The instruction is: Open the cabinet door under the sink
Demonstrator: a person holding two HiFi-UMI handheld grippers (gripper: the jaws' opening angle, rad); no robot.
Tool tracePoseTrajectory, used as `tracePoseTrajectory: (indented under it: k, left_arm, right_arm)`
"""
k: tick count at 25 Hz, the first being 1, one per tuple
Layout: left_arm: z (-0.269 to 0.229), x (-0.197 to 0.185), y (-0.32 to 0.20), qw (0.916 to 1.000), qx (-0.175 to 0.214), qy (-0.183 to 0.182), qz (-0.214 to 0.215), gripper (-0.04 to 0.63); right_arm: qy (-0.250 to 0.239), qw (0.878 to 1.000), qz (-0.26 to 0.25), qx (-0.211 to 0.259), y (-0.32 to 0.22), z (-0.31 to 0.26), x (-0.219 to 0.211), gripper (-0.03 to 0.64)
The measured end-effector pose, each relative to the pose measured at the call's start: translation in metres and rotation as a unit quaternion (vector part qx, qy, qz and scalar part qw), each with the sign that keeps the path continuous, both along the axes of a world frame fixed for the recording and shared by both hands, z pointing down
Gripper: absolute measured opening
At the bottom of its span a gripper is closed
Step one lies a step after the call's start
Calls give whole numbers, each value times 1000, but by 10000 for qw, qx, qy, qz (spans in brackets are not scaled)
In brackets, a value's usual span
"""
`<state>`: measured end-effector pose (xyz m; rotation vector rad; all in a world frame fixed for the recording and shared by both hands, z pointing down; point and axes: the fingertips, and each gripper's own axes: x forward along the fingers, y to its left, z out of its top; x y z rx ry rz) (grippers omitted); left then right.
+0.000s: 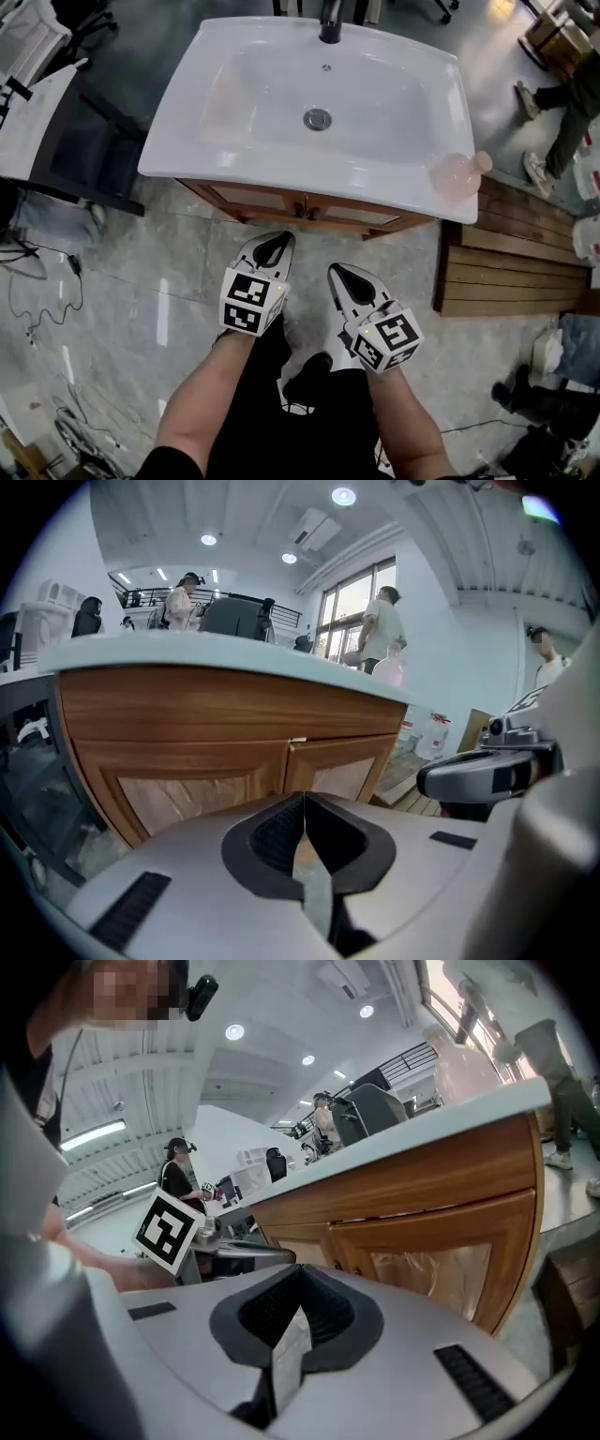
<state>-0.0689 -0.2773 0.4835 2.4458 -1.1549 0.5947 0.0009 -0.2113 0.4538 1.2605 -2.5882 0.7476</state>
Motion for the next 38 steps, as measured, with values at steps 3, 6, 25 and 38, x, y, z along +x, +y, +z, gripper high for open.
tracePoseTrajectory:
  k: [3,6,25,38]
  left_arm:
    - [35,-1,-6,10000,3,29,87,20]
    - [75,1,-14,9998,65,-71,156,20]
    - [162,9,-56,9955,899,170,-266,109]
    - [159,17,-62,9952,899,-62,-382,91]
  right_arm:
    - [53,9999,-86,104,-13,30,-8,14]
    - [109,9994,-165,299,-29,61,-10,14]
    - [-91,9921,-350,1198,-53,186,-15,14]
    - [19,9900,-41,1412,-37,163,17,14]
